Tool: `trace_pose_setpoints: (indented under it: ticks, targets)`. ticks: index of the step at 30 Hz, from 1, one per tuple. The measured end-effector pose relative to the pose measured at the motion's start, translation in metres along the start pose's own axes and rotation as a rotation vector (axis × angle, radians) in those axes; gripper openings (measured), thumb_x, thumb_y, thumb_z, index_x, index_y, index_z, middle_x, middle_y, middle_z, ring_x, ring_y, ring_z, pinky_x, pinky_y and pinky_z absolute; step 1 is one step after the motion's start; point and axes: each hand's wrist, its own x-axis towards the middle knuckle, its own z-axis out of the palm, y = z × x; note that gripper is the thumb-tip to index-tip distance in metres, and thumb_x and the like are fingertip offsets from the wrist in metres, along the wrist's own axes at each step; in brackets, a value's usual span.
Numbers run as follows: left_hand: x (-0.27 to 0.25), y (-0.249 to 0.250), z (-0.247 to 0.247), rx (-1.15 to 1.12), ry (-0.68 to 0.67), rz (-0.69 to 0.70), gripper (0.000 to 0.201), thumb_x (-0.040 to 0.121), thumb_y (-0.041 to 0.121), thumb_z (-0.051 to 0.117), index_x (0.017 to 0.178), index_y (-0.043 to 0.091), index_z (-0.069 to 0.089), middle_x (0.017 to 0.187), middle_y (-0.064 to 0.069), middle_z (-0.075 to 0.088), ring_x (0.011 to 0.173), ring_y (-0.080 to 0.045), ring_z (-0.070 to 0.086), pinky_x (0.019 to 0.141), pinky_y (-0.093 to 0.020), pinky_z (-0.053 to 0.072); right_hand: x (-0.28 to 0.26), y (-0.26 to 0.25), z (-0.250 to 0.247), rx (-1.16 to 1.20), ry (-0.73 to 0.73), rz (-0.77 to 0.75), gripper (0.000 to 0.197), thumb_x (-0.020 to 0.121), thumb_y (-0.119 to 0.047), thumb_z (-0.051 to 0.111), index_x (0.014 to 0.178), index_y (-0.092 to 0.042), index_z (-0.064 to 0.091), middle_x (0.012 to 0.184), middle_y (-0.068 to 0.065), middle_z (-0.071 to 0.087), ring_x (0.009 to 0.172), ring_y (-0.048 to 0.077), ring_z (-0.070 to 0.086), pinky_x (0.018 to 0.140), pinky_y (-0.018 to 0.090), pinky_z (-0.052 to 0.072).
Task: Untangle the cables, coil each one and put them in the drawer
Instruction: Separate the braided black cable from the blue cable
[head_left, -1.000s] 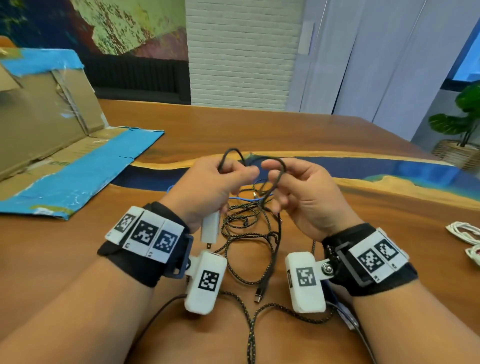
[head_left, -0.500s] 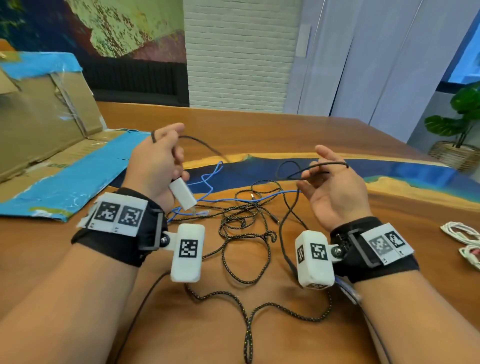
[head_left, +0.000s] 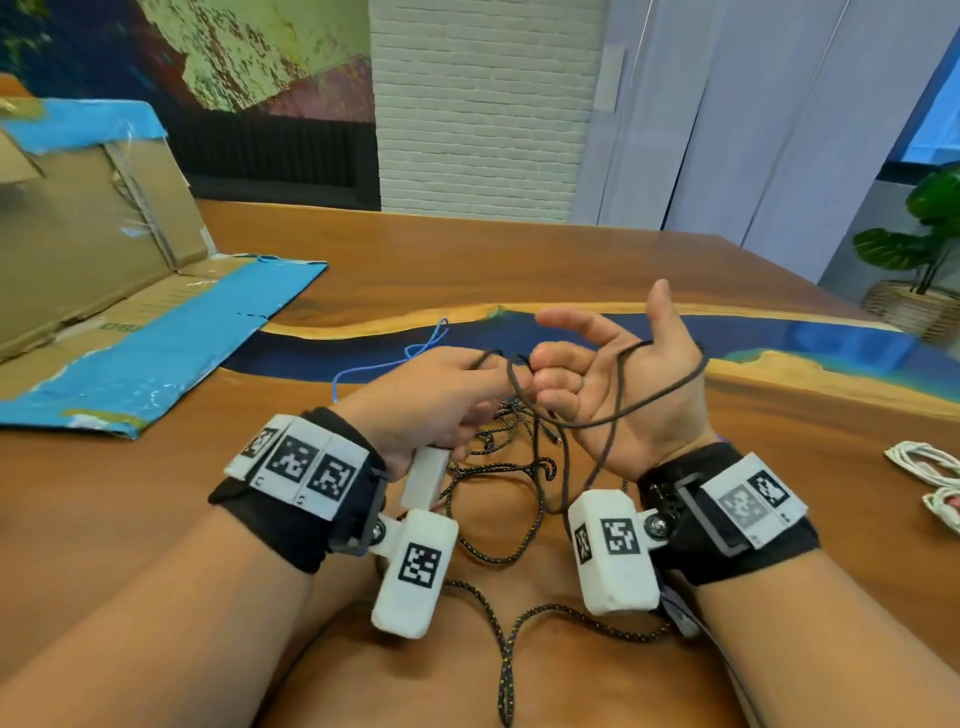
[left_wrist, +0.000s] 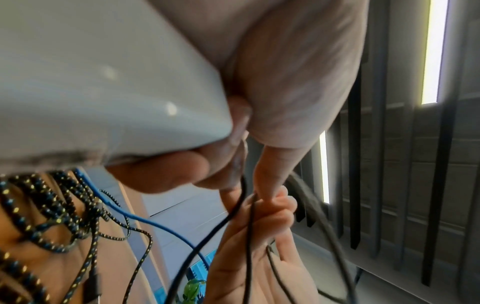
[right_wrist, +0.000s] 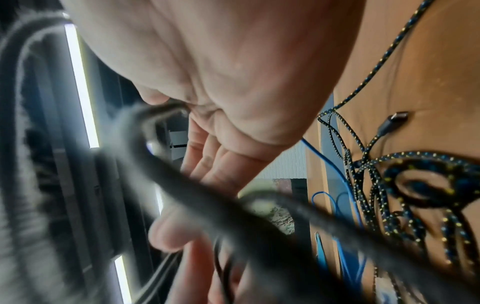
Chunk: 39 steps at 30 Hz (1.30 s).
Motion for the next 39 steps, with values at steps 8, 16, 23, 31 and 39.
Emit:
trace_pose_setpoints:
  ticks: [8, 16, 23, 31, 39]
  targets:
    - [0.000, 0.011, -0.040, -0.275, 0.392, 0.082, 0.030, 0.099, 0.044, 0.058, 0.083, 0.019, 0.061, 0.059, 0.007, 0.030, 0.044, -0.011, 0.025, 0.048, -0.028, 0.032, 0.003, -0.023, -0.019, 0.040, 0.310, -0.239, 0.027, 0.106, -0.016, 0.043, 0.116, -0.009, 0.066, 0.047, -0.005, 0.025, 0.048, 0.014, 0.038, 0.079, 0.037, 0.057]
    - [-0.010, 0.007, -0.007, 0.003, -0.197, 0.165, 0.037, 0.087, 0.001, 0.071, 0.118, 0.021, 0.075, 0.057, 0.001, 0.036, 0.040, -0.010, 0.029, 0.044, -0.025, 0.031, 0.007, -0.004, -0.003, -0.039, 0.143, -0.146, 0.040, 0.108, -0.011, 0.028, 0.138, -0.010, 0.054, 0.078, 0.014, 0.076, 0.094, 0.035, 0.076, 0.089, 0.043, 0.061]
    - [-0.005, 0.001, 0.005, 0.093, -0.273, 0.128, 0.046, 0.075, 0.018, 0.081, 0.118, 0.030, 0.074, 0.071, -0.011, 0.037, 0.057, -0.030, 0.031, 0.049, -0.031, 0.030, 0.011, 0.004, 0.003, -0.007, 0.148, -0.149, 0.041, 0.104, -0.008, 0.027, 0.136, -0.007, 0.054, 0.089, 0.019, 0.074, 0.102, 0.036, 0.072, 0.106, 0.051, 0.050]
    - [-0.004, -0.002, 0.008, 0.110, -0.299, 0.077, 0.027, 0.079, 0.013, 0.076, 0.105, 0.008, 0.072, 0.075, -0.016, 0.037, 0.047, -0.014, 0.030, 0.040, -0.019, 0.030, 0.010, -0.005, 0.009, -0.082, 0.255, -0.135, 0.037, 0.109, -0.026, 0.034, 0.128, -0.015, 0.063, 0.081, 0.005, 0.070, 0.080, 0.021, 0.069, 0.065, 0.032, 0.054]
    - [-0.004, -0.004, 0.019, 0.061, -0.302, 0.092, 0.027, 0.091, 0.006, 0.071, 0.117, 0.010, 0.065, 0.073, -0.016, 0.041, 0.041, -0.009, 0.032, 0.039, -0.018, 0.031, 0.013, 0.011, 0.019, -0.068, 0.206, -0.137, 0.036, 0.110, -0.030, 0.035, 0.128, -0.014, 0.062, 0.093, 0.010, 0.069, 0.089, 0.023, 0.070, 0.079, 0.043, 0.061]
